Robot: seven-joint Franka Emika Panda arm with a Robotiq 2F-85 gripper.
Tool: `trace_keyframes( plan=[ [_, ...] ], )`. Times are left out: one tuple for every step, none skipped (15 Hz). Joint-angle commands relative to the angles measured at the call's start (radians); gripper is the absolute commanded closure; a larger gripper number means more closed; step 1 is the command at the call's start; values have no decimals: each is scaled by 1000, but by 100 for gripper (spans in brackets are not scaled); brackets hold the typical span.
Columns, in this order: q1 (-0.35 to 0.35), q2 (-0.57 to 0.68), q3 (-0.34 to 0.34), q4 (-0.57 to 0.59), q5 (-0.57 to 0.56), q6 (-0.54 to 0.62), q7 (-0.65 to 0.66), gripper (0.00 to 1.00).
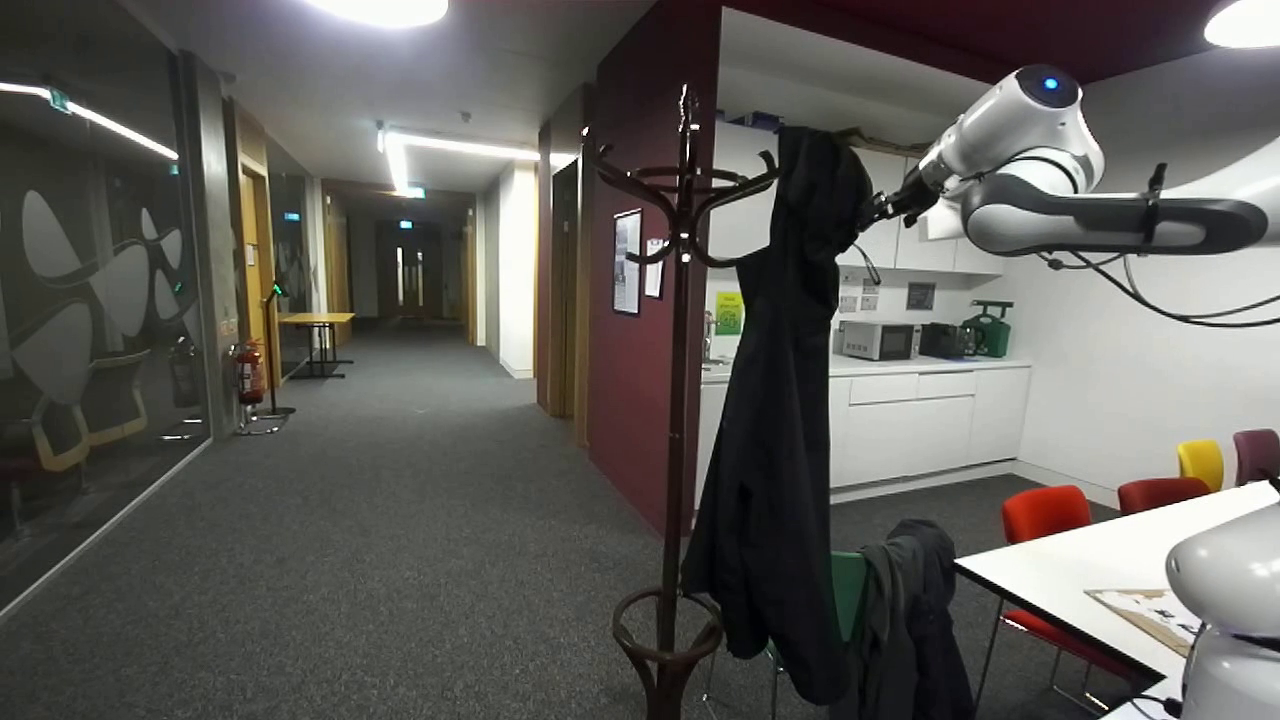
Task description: Hang the black hoodie on the backrest of the green chair.
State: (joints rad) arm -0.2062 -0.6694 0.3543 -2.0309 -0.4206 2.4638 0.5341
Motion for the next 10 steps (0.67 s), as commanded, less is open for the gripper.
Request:
trace_keyframes(
  plan=[
    [70, 58, -65, 22, 79, 119, -86, 0],
    [90, 68, -82, 26, 107, 147, -114, 0],
    [110, 78, -97, 30, 134, 172, -145, 0],
    [128, 85, -110, 32, 159, 192, -176, 0],
    [144, 93, -119, 37, 176, 207, -211, 0],
    [162, 98, -129, 41, 191, 222, -246, 0],
    [182, 104, -139, 45, 202, 238, -284, 0],
    [200, 111, -146, 53, 206, 256, -326, 0],
    [214, 117, -150, 61, 207, 271, -358, 0],
    [222, 122, -151, 71, 199, 287, -390, 0]
  ],
)
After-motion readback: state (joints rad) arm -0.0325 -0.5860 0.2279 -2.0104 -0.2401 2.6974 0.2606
